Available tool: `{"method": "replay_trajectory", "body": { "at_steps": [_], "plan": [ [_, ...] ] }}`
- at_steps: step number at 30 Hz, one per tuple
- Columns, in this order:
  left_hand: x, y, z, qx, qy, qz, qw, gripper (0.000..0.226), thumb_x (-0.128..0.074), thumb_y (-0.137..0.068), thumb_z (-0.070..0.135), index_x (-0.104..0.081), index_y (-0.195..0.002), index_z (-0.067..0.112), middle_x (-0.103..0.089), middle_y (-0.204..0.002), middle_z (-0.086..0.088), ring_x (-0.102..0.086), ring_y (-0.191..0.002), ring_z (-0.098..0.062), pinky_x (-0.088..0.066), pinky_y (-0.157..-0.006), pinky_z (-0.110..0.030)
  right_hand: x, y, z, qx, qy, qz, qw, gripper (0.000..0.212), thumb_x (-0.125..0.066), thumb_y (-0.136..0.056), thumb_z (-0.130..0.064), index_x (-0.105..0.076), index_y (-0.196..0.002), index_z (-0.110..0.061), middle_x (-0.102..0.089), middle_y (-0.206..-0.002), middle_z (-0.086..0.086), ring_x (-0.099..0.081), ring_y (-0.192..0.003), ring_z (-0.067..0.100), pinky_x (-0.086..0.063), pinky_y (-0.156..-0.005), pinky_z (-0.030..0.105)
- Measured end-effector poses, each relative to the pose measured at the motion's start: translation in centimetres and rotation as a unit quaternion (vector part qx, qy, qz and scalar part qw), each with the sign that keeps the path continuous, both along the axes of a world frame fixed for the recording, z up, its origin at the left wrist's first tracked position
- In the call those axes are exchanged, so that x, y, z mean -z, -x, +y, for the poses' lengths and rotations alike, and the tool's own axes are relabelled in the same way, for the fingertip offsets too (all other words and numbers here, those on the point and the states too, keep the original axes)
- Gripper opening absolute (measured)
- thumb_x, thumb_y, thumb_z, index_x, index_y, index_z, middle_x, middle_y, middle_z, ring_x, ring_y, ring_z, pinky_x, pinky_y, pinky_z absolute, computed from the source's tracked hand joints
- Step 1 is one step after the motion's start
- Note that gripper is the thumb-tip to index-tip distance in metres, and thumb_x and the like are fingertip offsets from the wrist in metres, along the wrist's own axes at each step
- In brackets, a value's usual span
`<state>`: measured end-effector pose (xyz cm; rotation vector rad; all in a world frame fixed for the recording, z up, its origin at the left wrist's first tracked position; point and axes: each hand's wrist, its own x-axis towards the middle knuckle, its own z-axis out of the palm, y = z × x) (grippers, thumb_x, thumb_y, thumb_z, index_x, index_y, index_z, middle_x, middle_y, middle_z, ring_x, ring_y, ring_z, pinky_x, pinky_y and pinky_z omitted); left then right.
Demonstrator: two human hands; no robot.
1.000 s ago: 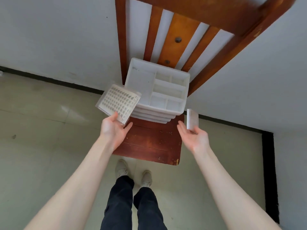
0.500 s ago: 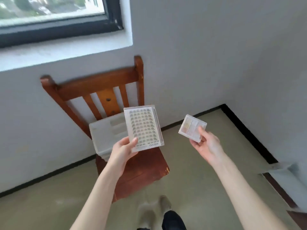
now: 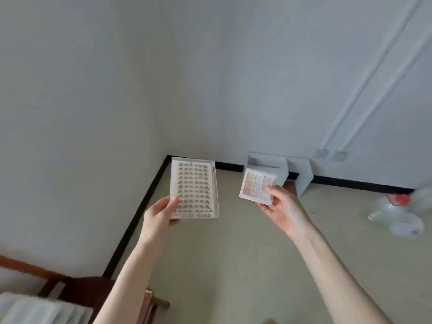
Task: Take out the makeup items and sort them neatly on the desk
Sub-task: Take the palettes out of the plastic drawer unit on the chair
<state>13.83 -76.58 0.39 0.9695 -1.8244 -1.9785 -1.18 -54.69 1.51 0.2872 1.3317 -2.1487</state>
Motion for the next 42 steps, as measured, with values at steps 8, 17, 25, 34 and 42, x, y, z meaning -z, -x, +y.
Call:
{"method": "replay_trajectory", "body": {
  "at_steps": [8,17,25,34,42],
  "plan": [
    [-0.9,18.8,21.0,0.245,-0.043,0.001,0.969,0.018,-0.054,-0.092,0.027,-0.069,-0.096,0.018,-0.072,-0.091,0.002,-0.066,-0.087,-0.011,-0.048,-0.075,-0.025,-0.8,6.5,24.4,0.221,-0.029,0.023,0.975,0.007,-0.054,-0.09,-0.006,-0.059,-0.09,-0.01,-0.069,-0.088,0.008,-0.068,-0.079,0.017,-0.052,-0.069,0.027],
    [-0.6,30.8,46.4,0.456,-0.08,-0.016,0.886,0.022,-0.055,-0.092,0.024,-0.065,-0.105,0.009,-0.069,-0.098,-0.006,-0.062,-0.092,-0.018,-0.047,-0.078,-0.027,-0.6,6.7,48.3,0.446,-0.041,0.028,0.894,0.01,-0.055,-0.089,-0.008,-0.063,-0.093,-0.007,-0.069,-0.088,0.008,-0.066,-0.077,0.016,-0.053,-0.069,0.027],
    [0.2,39.4,66.0,0.577,-0.094,-0.052,0.809,0.014,-0.056,-0.092,0.02,-0.064,-0.103,0.017,-0.07,-0.093,-0.001,-0.065,-0.086,-0.014,-0.049,-0.072,-0.025,-0.5,8.1,65.2,0.584,-0.049,0.024,0.81,0.01,-0.053,-0.089,-0.006,-0.062,-0.09,-0.006,-0.069,-0.085,0.008,-0.067,-0.076,0.018,-0.054,-0.063,0.026],
    [0.0,49.1,89.1,0.679,-0.117,-0.081,0.721,0.015,-0.057,-0.089,0.016,-0.064,-0.103,0.013,-0.07,-0.093,-0.005,-0.065,-0.087,-0.019,-0.05,-0.074,-0.029,-1.6,12.5,82.7,0.67,-0.069,0.017,0.739,0.011,-0.052,-0.09,-0.007,-0.062,-0.086,-0.007,-0.071,-0.079,0.005,-0.068,-0.071,0.015,-0.055,-0.062,0.027],
    [0.7,50.5,107.2,0.763,-0.087,-0.106,0.632,0.014,-0.06,-0.088,0.019,-0.067,-0.1,0.017,-0.073,-0.089,-0.001,-0.066,-0.085,-0.016,-0.05,-0.073,-0.026,0.7,11.3,96.0,0.728,-0.054,0.009,0.683,0.015,-0.057,-0.089,-0.011,-0.064,-0.1,-0.005,-0.072,-0.09,0.006,-0.068,-0.081,0.016,-0.055,-0.071,0.026]
  ]
}}
